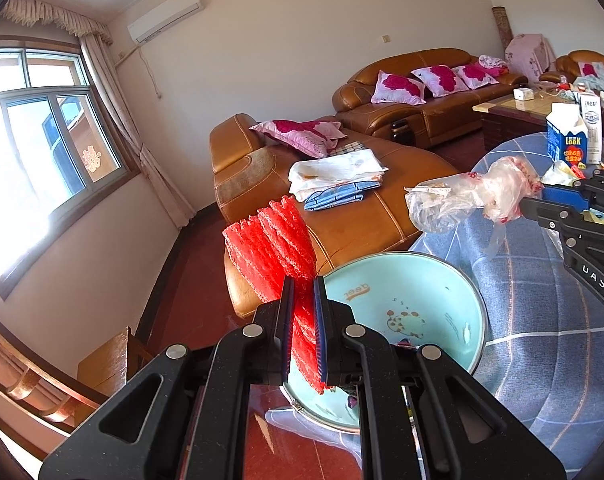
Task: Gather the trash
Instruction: 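Carry the red mesh net and clear plastic bag over the light-blue bin with both grippers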
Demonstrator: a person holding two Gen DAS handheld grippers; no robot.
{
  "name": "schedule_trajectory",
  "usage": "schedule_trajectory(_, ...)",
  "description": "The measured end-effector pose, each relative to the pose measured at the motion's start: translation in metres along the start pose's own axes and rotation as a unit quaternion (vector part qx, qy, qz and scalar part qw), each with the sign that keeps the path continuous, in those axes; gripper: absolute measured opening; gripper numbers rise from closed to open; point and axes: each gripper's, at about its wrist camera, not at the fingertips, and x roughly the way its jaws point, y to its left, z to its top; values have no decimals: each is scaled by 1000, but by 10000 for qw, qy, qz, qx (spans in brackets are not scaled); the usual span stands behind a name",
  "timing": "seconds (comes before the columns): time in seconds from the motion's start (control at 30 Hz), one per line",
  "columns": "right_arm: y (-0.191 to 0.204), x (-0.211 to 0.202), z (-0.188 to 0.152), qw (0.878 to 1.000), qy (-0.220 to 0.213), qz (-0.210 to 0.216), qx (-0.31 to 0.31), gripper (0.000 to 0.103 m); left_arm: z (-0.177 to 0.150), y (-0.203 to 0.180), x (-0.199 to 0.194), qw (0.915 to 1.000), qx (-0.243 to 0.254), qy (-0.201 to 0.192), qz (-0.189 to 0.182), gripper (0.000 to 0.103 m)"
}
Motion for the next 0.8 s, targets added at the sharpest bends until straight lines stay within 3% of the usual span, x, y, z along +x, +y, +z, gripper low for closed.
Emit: schedule_trajectory(0.8,22,18,7,9992,4,244,-310,13,-2,-1,14,9997,14,131,201,9)
